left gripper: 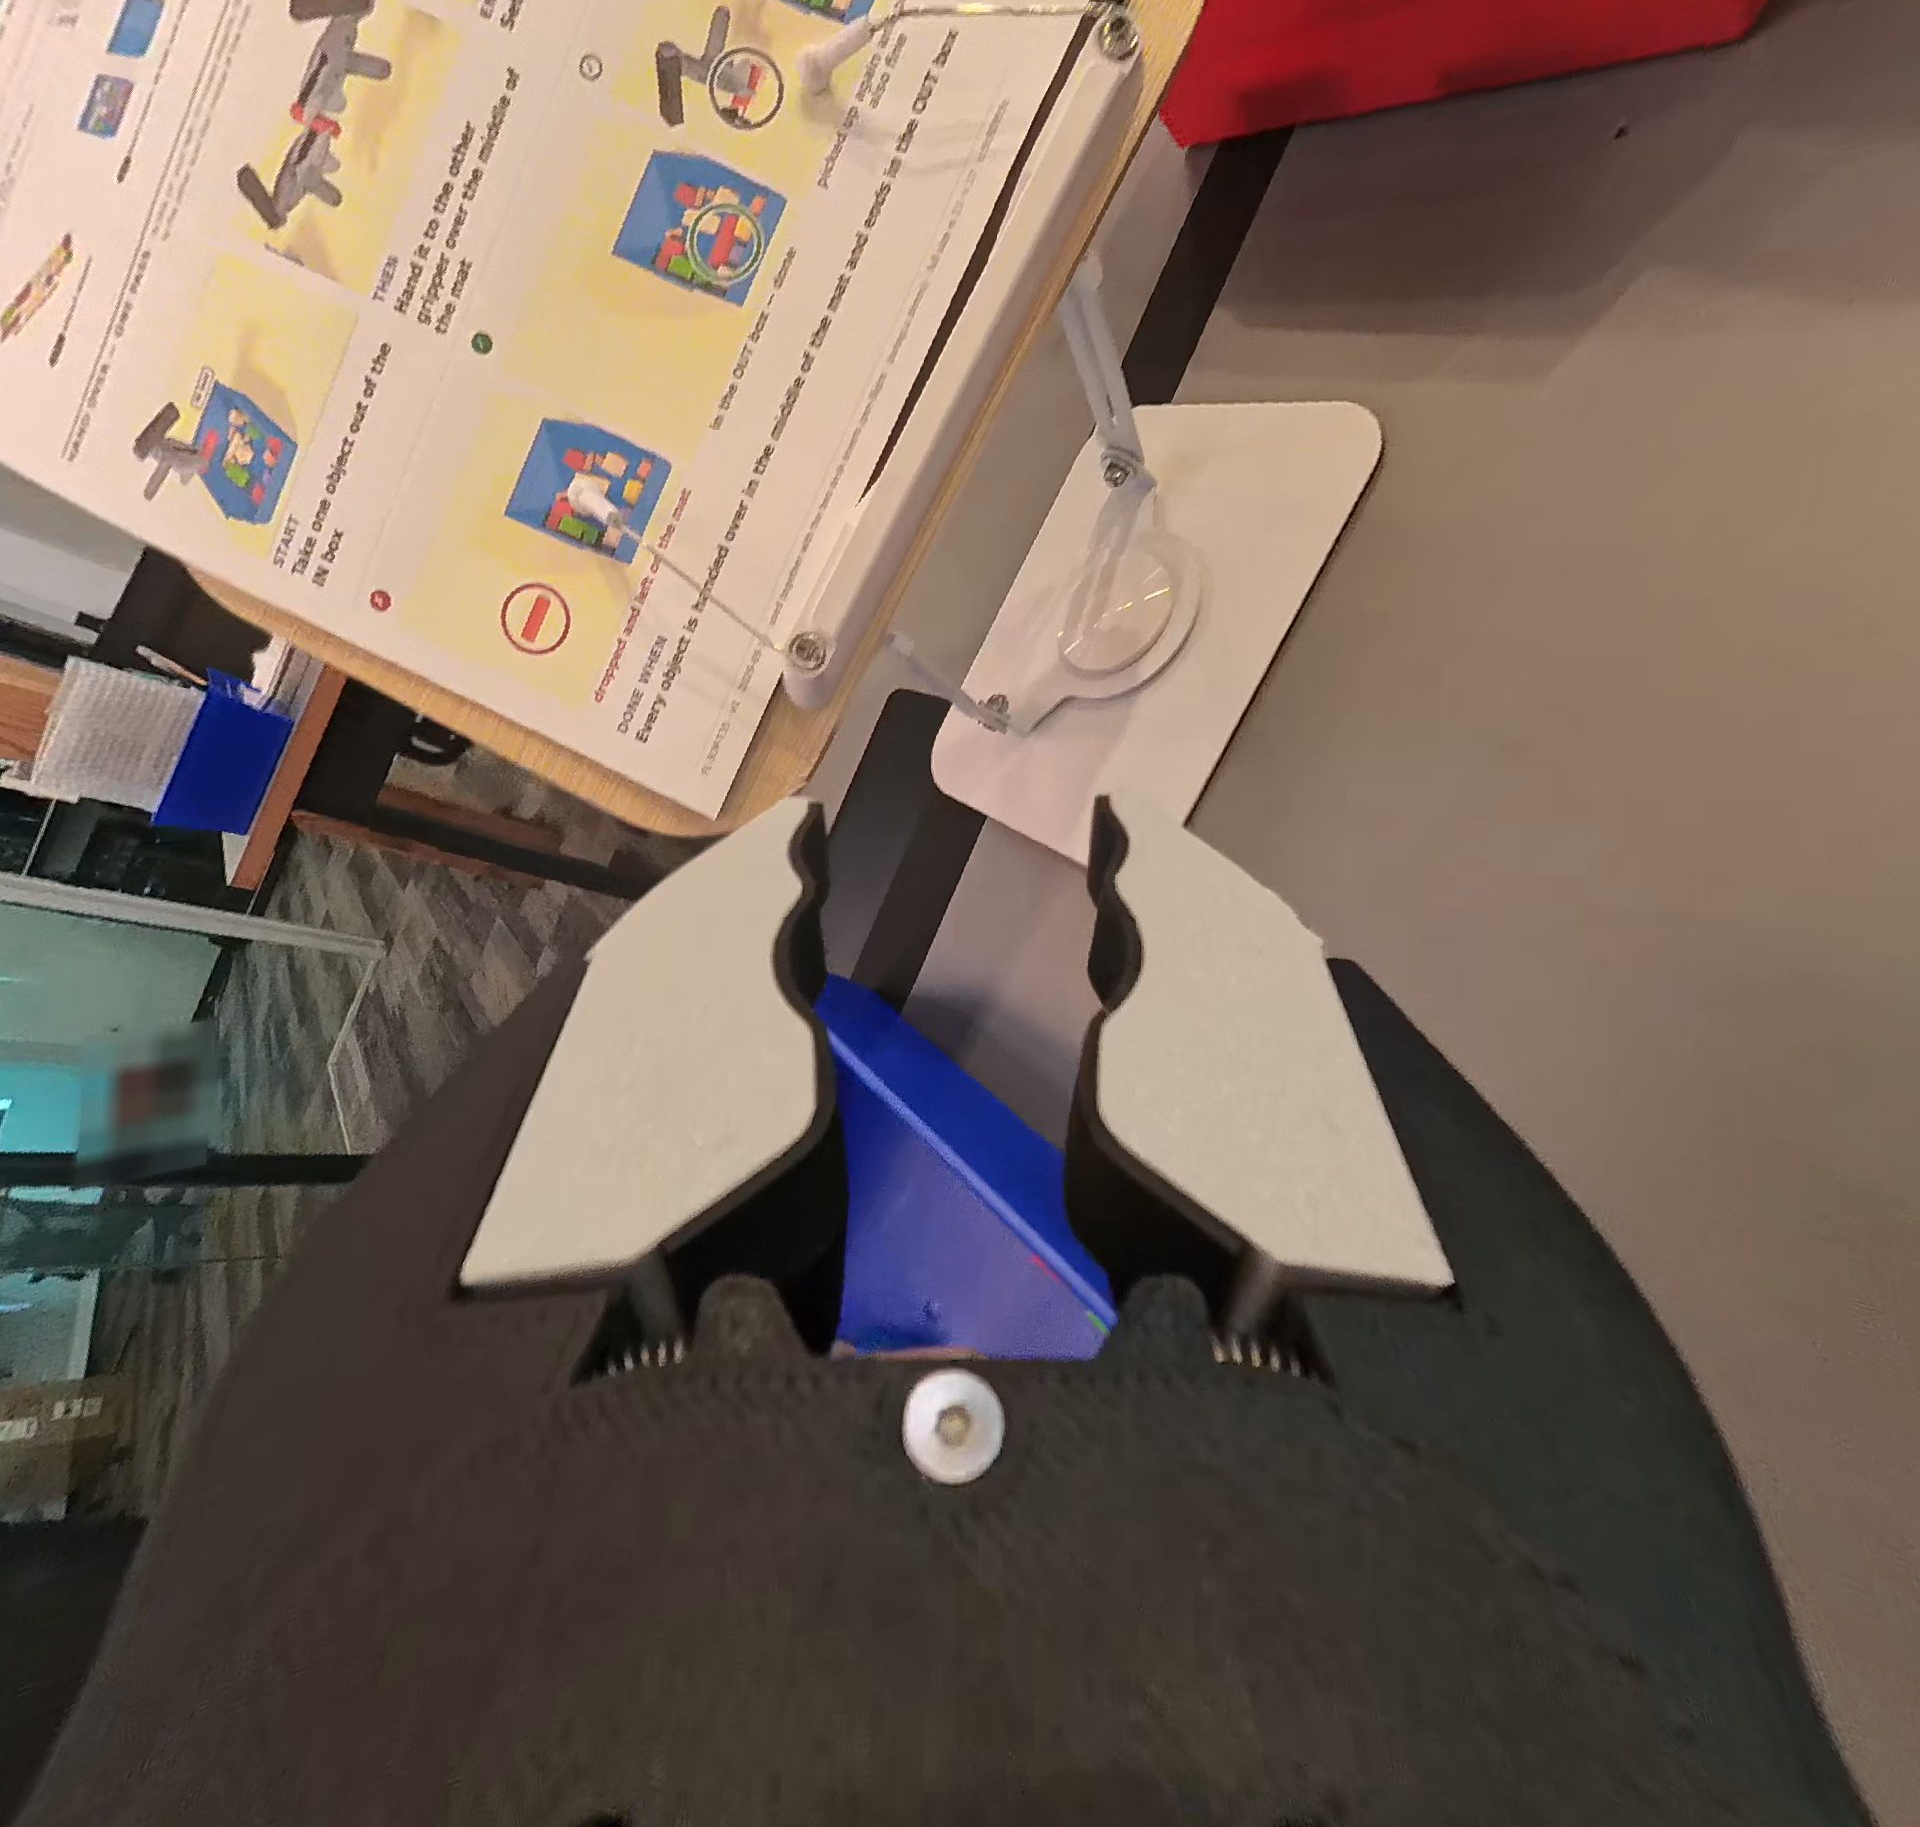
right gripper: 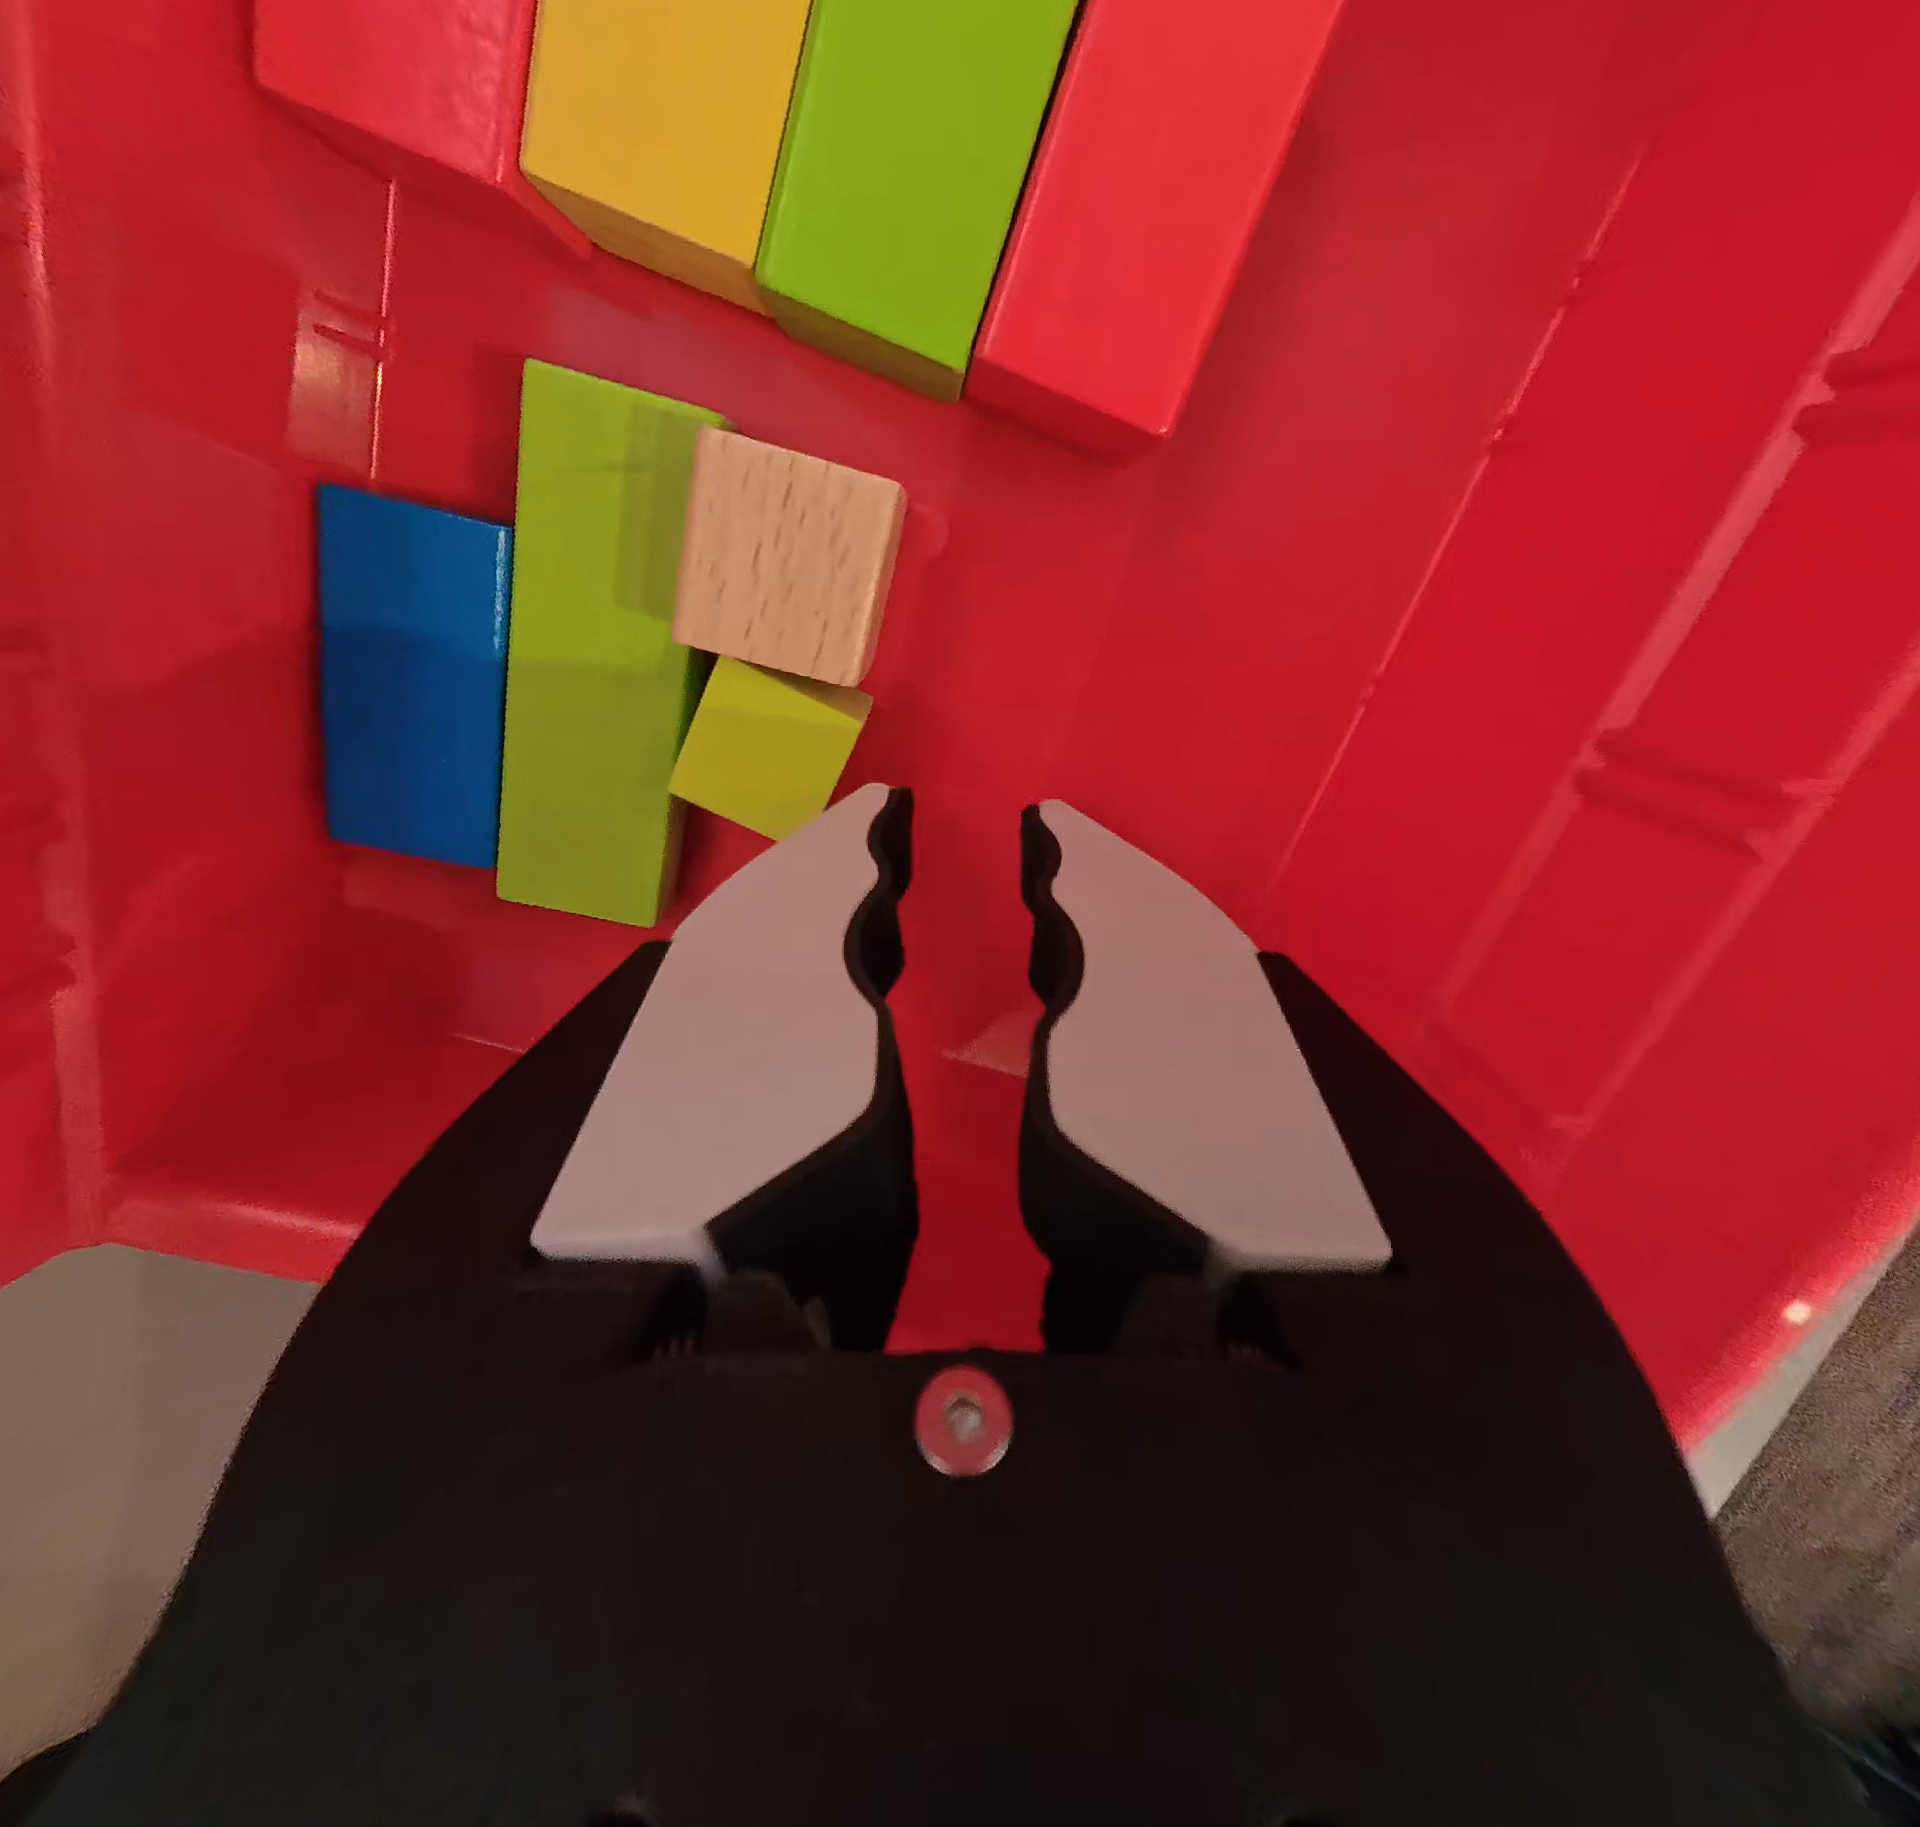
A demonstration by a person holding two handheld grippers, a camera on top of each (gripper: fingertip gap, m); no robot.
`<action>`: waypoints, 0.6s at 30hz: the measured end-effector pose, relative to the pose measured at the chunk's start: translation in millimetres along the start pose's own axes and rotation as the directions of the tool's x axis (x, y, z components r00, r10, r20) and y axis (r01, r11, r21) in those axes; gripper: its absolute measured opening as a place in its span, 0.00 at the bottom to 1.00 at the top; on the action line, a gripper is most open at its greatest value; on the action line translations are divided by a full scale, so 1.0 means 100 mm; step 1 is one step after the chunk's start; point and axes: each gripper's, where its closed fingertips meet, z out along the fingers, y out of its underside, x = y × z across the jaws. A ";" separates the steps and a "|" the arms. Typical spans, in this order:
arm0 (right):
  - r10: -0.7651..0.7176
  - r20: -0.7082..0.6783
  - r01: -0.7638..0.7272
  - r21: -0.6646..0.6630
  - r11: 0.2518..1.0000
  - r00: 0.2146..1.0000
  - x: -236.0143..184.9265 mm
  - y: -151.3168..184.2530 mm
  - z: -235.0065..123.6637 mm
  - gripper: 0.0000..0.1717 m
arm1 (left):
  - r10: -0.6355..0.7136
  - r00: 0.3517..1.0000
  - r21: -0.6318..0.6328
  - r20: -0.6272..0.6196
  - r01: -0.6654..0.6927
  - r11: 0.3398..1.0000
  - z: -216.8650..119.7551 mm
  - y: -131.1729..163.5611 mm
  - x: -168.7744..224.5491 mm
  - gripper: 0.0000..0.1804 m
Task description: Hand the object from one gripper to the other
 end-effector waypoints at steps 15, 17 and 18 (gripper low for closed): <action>0.004 -0.003 -0.004 0.020 1.000 1.000 0.10 -0.17 0.02 0.13 | -0.014 0.999 -0.068 0.034 0.016 0.998 -0.06 0.25 -0.15 0.27; 0.008 0.006 -0.007 -0.038 0.999 1.000 0.08 -0.06 0.05 0.13 | -0.021 0.999 -0.070 0.034 0.023 0.997 -0.06 0.26 -0.16 0.27; 0.003 0.022 -0.002 -0.058 0.998 1.000 0.05 -0.02 0.07 0.13 | -0.021 0.999 -0.071 0.035 0.024 0.997 -0.06 0.26 -0.16 0.27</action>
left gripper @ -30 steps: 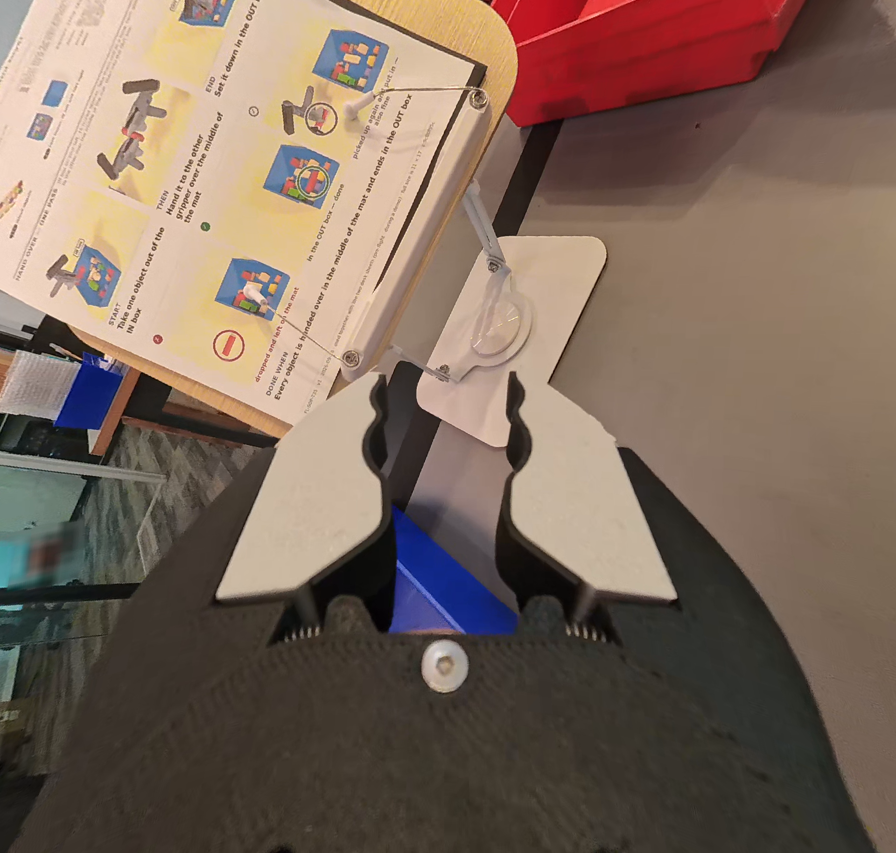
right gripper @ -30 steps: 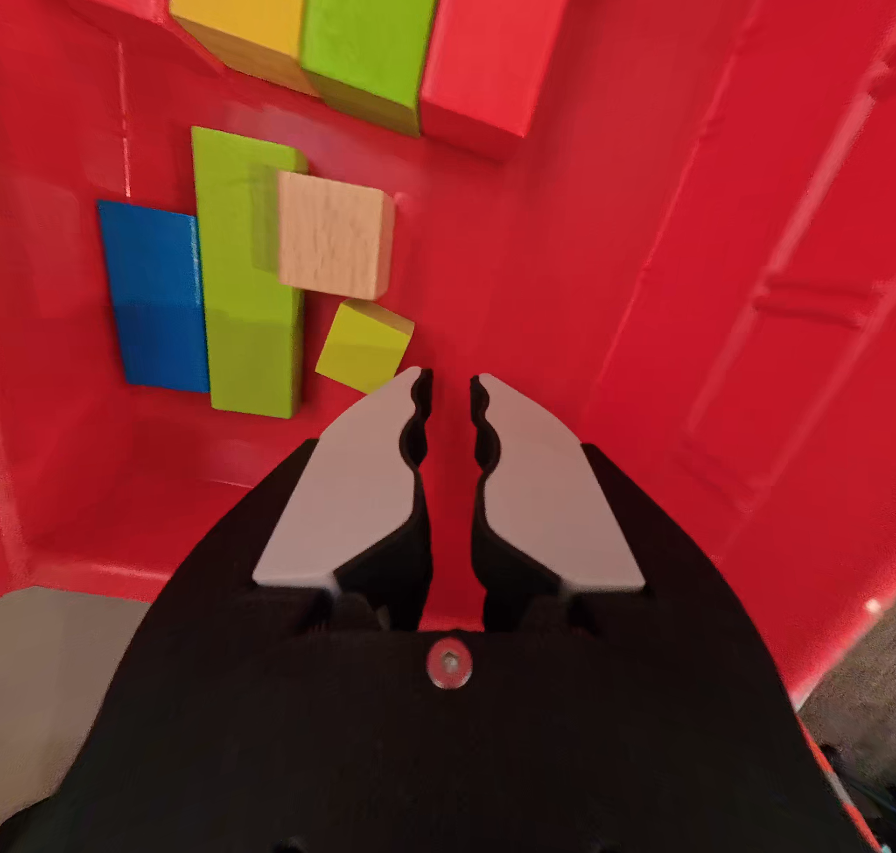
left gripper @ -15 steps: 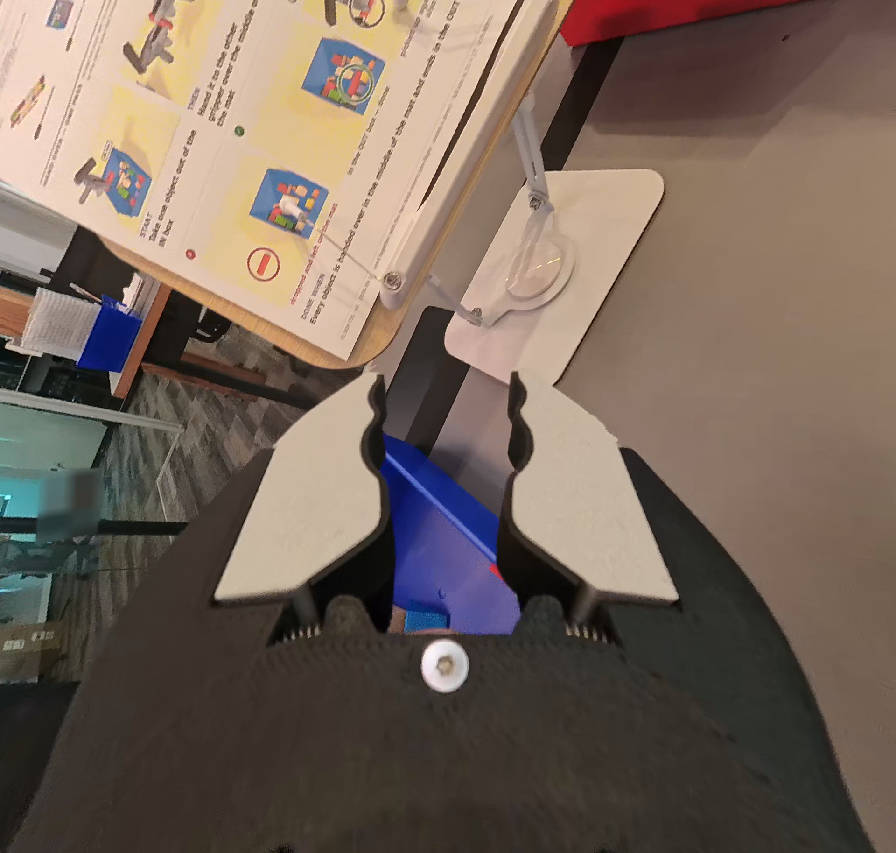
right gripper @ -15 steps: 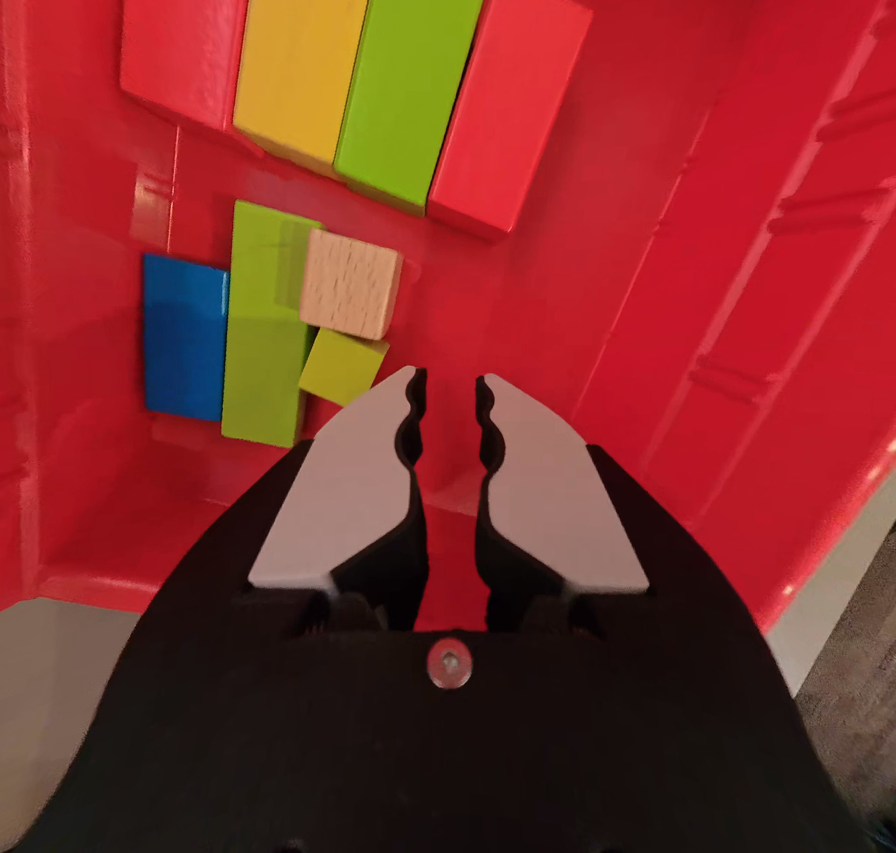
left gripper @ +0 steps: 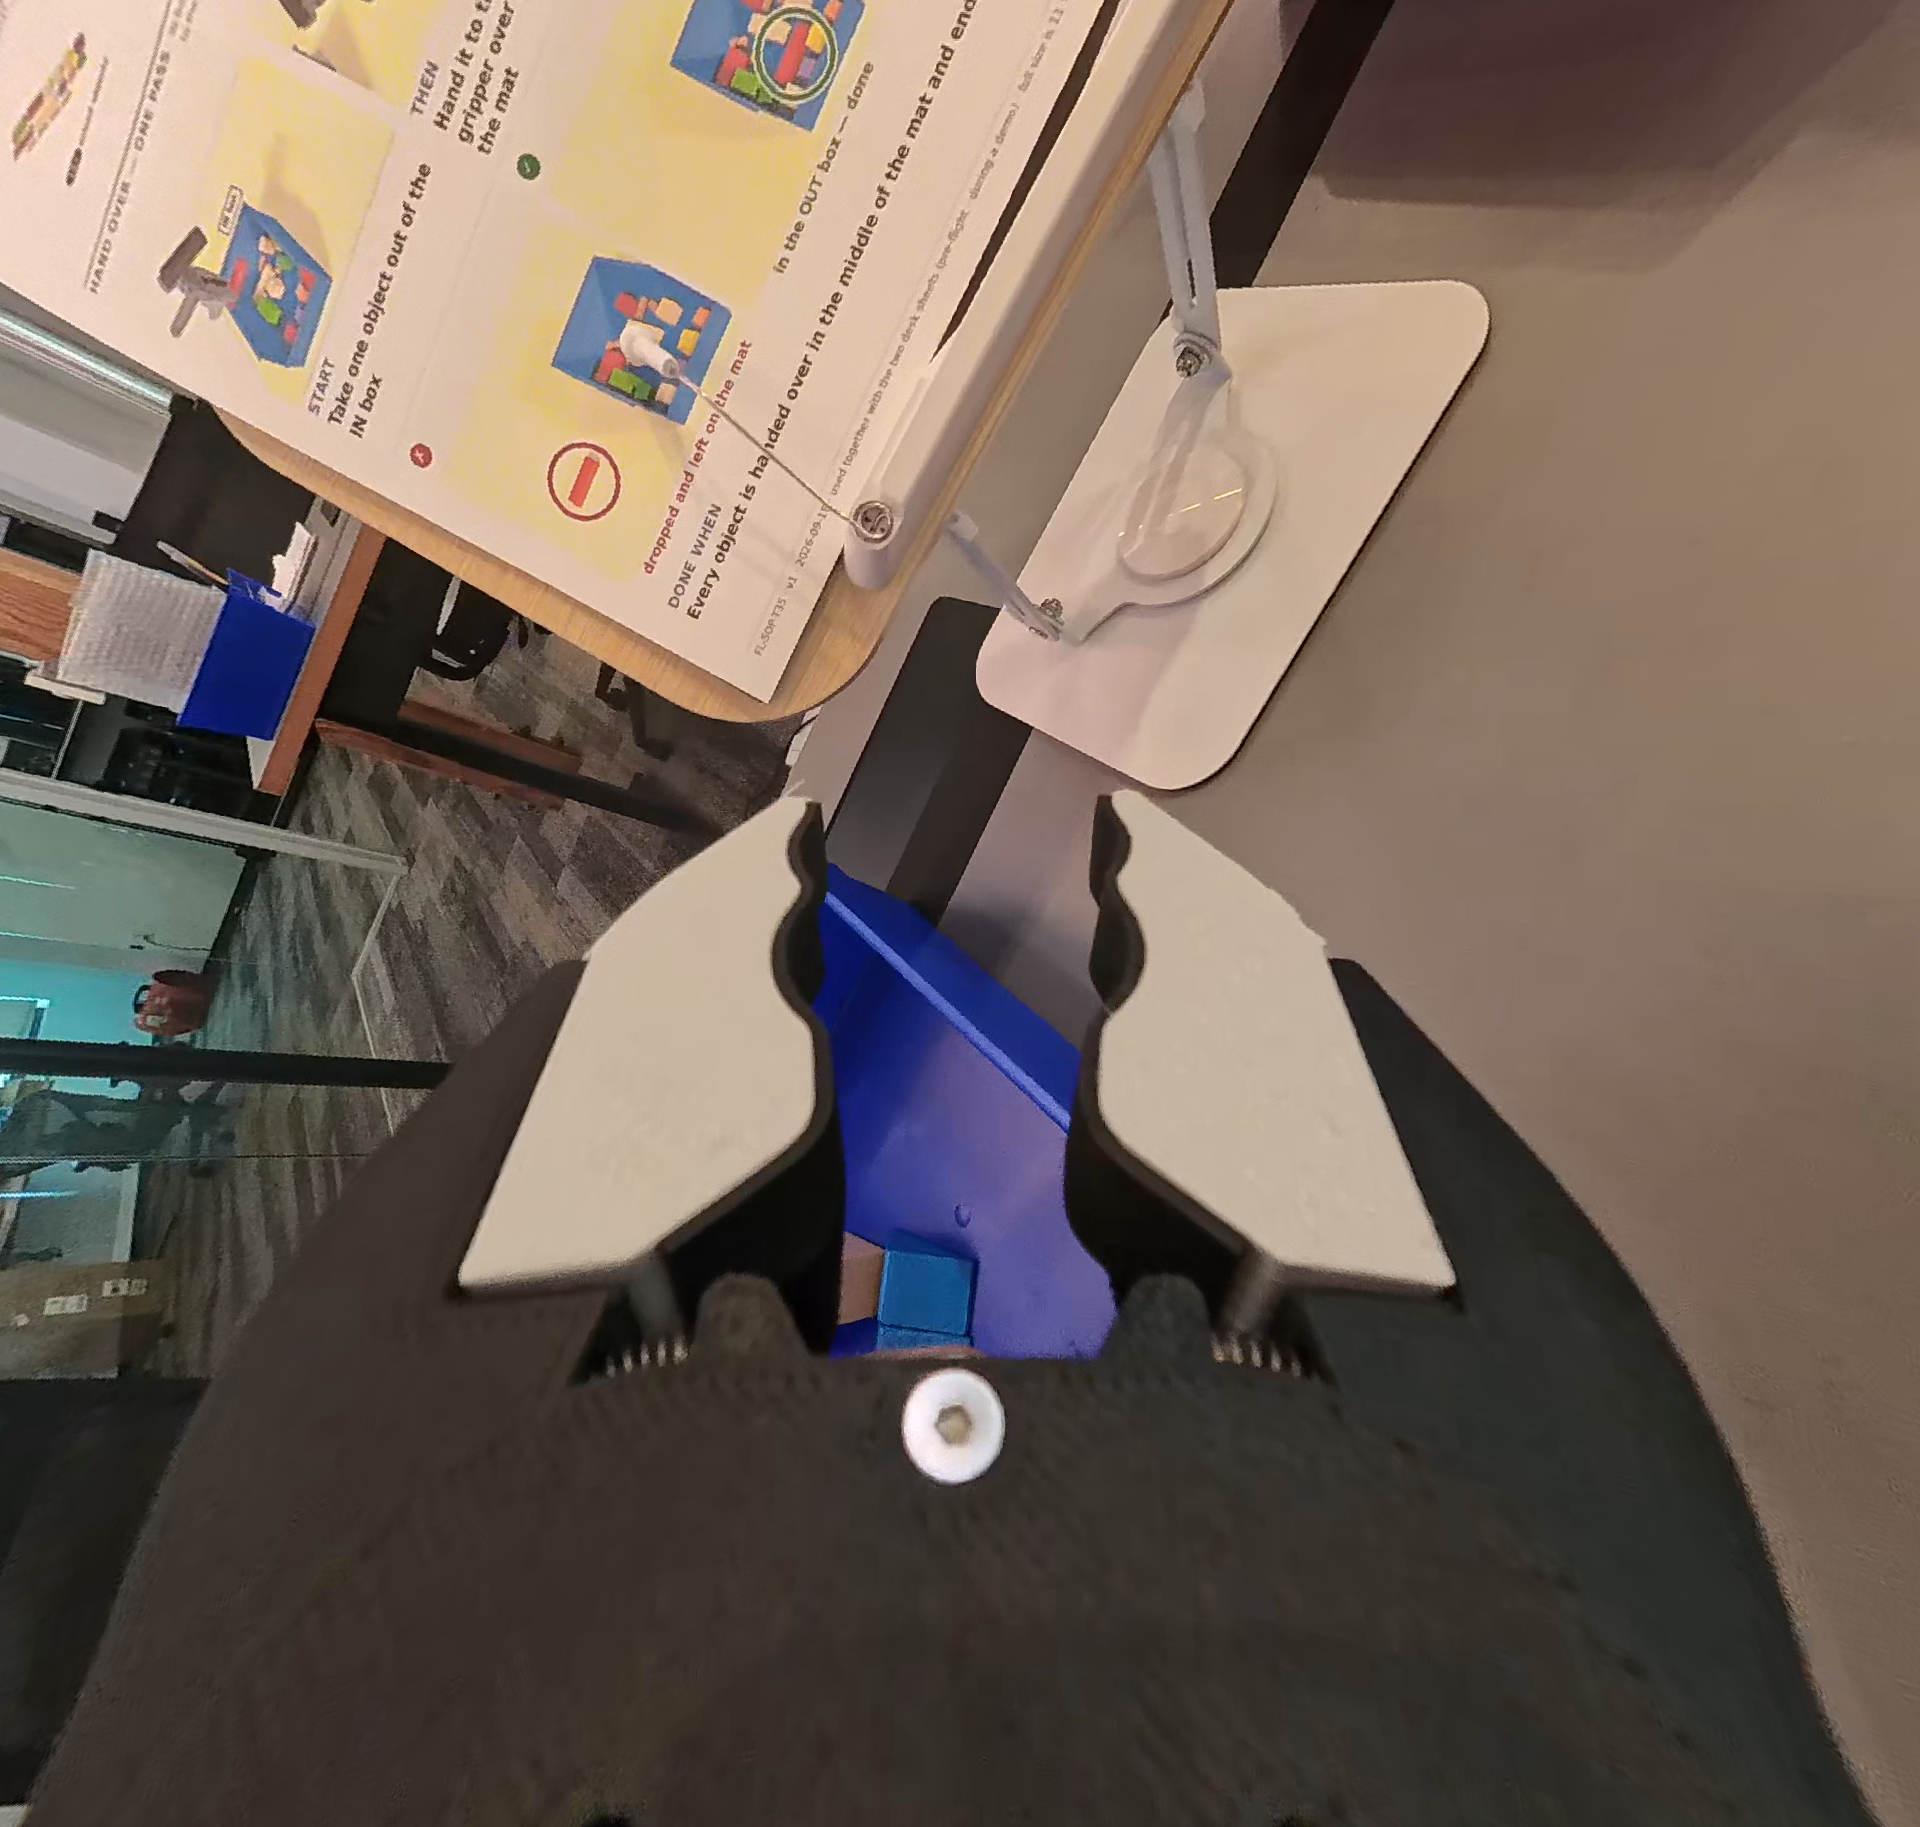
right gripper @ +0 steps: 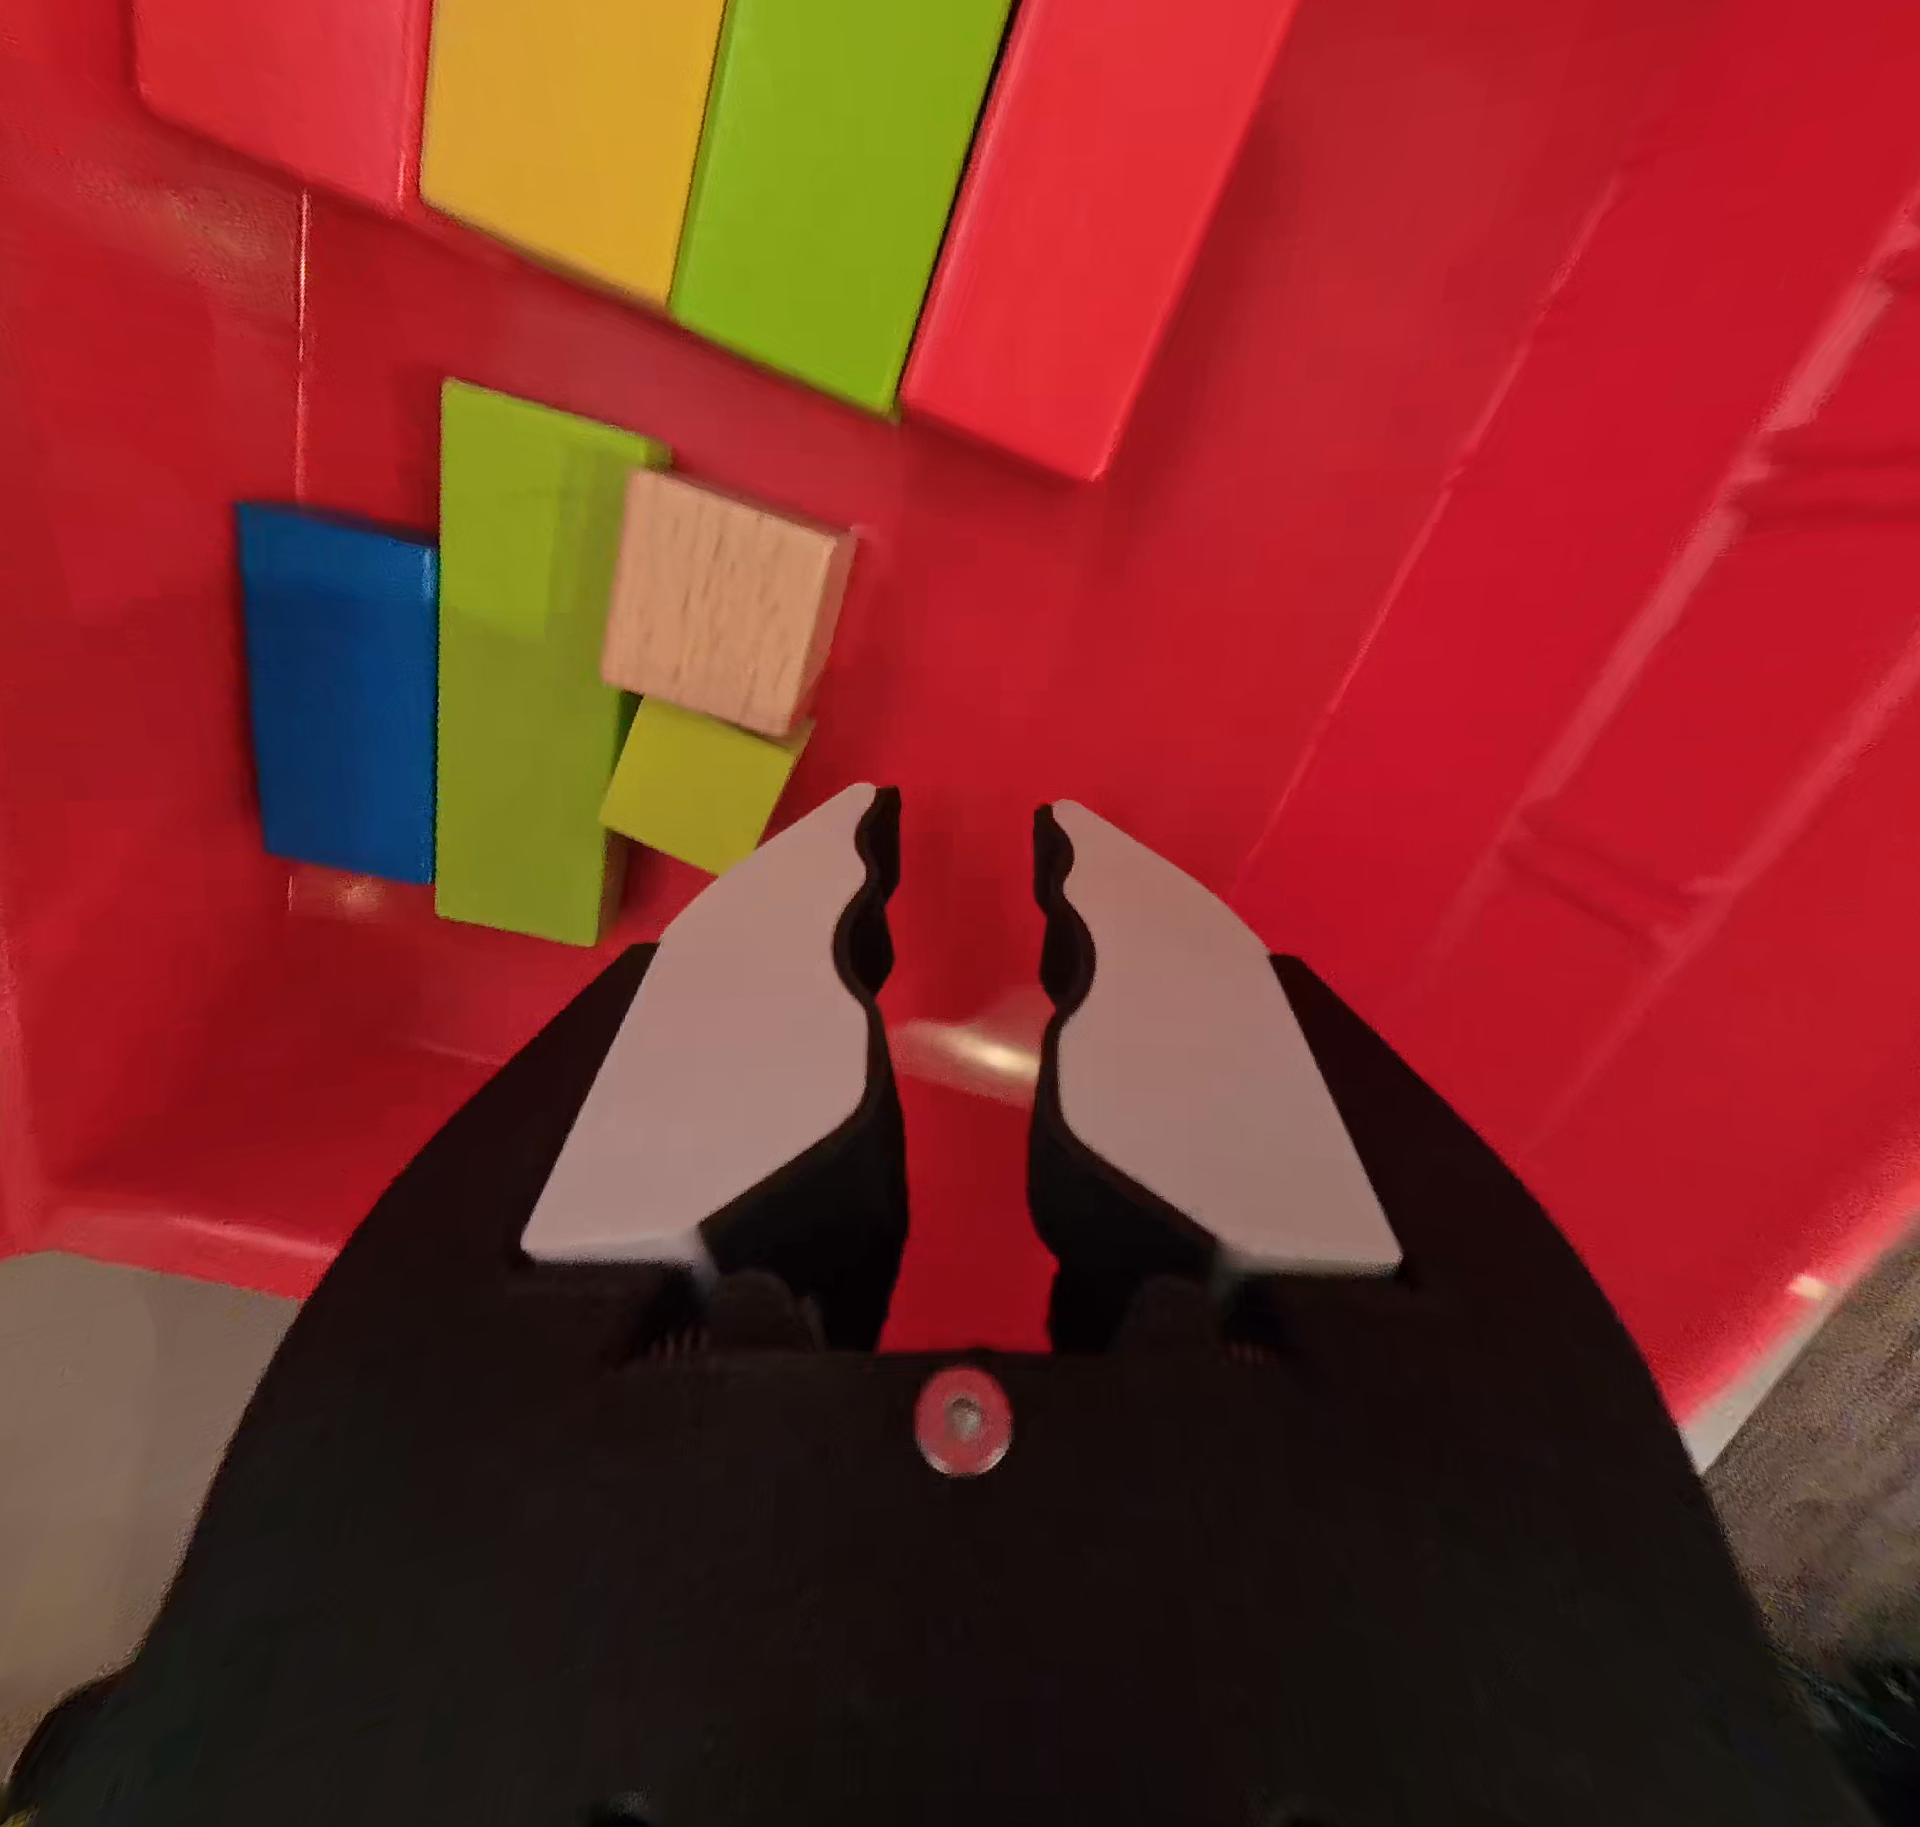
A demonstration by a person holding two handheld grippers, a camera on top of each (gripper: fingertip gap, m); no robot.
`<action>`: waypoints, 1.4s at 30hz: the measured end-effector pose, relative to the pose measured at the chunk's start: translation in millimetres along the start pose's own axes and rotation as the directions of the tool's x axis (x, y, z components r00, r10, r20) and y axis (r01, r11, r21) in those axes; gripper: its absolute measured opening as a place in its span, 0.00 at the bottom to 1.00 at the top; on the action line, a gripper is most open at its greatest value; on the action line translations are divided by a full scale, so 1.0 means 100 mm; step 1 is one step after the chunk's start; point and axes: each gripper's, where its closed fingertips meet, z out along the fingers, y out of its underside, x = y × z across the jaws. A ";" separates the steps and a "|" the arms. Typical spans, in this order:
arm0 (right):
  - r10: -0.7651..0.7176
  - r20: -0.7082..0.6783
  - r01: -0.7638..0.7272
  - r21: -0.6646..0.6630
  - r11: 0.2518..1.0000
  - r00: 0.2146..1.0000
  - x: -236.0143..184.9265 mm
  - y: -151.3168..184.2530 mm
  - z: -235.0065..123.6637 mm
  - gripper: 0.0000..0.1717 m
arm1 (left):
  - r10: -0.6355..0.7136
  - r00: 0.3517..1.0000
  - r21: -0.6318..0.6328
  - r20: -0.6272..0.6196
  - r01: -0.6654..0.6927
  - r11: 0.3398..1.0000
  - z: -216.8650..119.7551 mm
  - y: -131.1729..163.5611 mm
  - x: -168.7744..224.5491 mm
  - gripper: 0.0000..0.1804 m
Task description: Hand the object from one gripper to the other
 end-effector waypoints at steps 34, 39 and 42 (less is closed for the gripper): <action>-0.280 0.021 0.258 0.322 0.911 0.960 -1.14 0.23 -0.90 0.17 | -0.137 0.930 -0.711 -0.342 -0.160 0.685 0.78 2.66 -0.78 0.25; -0.294 0.024 0.270 0.335 0.903 0.955 -1.19 0.23 -0.91 0.17 | -0.079 0.869 -0.742 -0.489 -0.367 0.561 0.78 2.97 -0.65 0.26; -0.307 0.017 0.283 0.341 0.896 0.952 -1.22 0.23 -0.93 0.17 | -0.087 0.860 -0.755 -0.502 -0.387 0.530 0.84 3.09 -0.58 0.21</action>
